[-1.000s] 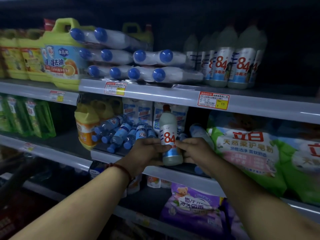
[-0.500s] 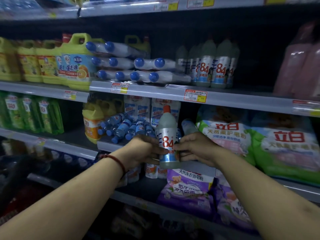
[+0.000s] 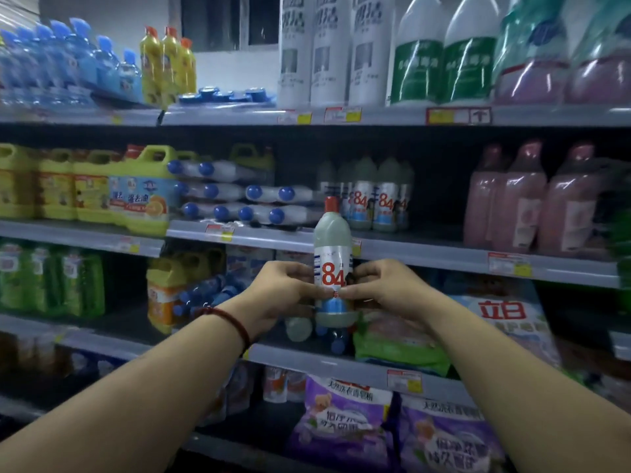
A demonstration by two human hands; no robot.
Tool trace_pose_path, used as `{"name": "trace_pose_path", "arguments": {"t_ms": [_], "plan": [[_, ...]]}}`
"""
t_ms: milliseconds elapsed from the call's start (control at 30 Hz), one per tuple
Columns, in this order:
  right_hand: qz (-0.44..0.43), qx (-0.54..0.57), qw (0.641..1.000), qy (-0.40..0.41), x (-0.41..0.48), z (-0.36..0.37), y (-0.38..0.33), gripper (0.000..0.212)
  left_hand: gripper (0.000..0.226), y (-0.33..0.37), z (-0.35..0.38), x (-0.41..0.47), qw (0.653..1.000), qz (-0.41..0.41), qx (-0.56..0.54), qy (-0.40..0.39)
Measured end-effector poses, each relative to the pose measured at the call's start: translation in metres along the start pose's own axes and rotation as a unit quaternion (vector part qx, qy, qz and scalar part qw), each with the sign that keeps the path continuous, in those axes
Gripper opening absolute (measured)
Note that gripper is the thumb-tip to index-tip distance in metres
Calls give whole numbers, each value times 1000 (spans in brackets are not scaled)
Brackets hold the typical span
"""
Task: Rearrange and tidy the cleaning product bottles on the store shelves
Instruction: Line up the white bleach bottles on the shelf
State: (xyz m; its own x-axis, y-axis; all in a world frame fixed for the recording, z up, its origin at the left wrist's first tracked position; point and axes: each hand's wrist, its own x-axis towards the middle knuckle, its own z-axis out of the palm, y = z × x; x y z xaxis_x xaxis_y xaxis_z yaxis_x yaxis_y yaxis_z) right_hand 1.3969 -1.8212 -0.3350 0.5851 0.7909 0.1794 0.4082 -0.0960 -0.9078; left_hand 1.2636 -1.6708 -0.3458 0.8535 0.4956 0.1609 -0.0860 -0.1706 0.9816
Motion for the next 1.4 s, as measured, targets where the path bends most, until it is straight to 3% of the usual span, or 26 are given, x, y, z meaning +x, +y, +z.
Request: {"name": "trace_pose_path", "arguments": {"t_ms": [200,400,500,600,833,967,1033,1133,1233,1300,1400], "plan": [[-42,-25,994,94,14,-56,-16,33,43,40,46,54,999,33,-2,-25],[-62,35,983,171,50,-118,-28,20,21,80,88,122,996,78,-26,-44],[-48,55,980,187,72,-144,-26,23,14,94,102,155,993,77,-62,-67],[-44,64,975,210,93,-162,-19,19,31,101,114,185,994,84,-58,-47],[-44,-59,955,288,137,-167,19,27,23,68,137,231,981,186,46,-2],[-56,-153,933,321,149,-163,30,21,4,49,149,247,942,245,225,36],[-55,-215,909,353,155,-160,35,23,12,45,151,253,926,234,293,35],[-37,-239,880,409,159,-155,36,24,34,45,146,257,935,208,288,12],[-25,-255,866,429,157,-153,36,20,27,44,142,258,950,191,248,-12],[-26,-273,858,434,156,-153,37,17,35,43,142,257,955,185,231,-21],[-25,-271,875,401,155,-155,38,13,38,40,140,260,955,192,224,-34]]}}
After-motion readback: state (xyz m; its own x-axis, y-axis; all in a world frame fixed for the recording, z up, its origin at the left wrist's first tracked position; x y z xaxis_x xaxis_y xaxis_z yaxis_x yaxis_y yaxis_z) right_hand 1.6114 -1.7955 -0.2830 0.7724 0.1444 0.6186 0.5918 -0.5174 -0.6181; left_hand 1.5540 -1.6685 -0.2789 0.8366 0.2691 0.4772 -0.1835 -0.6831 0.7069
